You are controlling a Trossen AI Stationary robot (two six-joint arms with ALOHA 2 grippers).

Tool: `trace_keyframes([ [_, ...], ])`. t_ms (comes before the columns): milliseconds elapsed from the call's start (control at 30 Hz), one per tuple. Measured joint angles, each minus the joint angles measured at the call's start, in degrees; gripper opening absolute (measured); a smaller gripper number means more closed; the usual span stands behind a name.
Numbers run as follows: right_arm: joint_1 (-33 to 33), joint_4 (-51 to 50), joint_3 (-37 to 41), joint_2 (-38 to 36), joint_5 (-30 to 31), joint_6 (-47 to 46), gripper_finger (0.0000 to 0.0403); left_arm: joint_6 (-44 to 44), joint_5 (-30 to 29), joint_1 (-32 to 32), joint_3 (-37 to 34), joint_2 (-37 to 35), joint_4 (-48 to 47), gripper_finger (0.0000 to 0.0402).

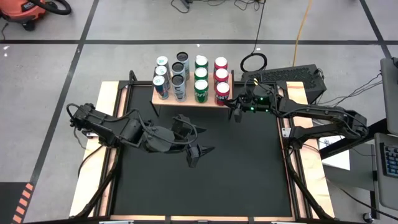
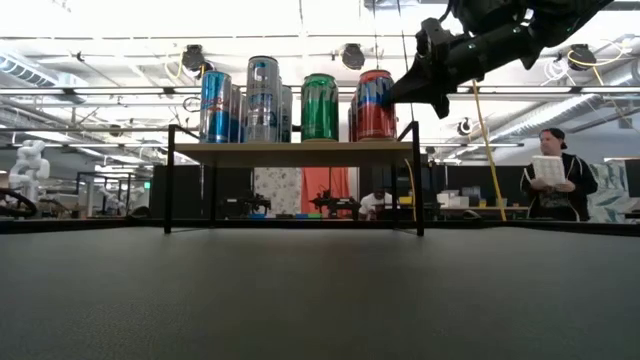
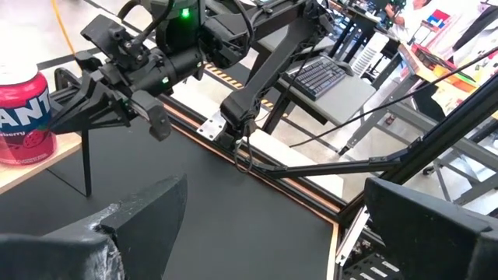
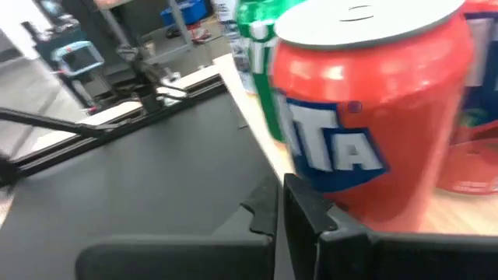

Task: Place canned beverage on shelf
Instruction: Put the orange soda can on the shelf

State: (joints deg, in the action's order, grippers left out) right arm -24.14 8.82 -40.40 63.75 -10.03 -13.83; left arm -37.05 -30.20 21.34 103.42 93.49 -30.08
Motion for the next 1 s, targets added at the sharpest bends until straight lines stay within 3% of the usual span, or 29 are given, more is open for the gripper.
trace_keyframes([
  [1000,-0.66,2.97,0.0,2.54,2.67,3.62,0.0,0.26,-0.02,0.0,0.0,0.02,-0.02,0.0393],
])
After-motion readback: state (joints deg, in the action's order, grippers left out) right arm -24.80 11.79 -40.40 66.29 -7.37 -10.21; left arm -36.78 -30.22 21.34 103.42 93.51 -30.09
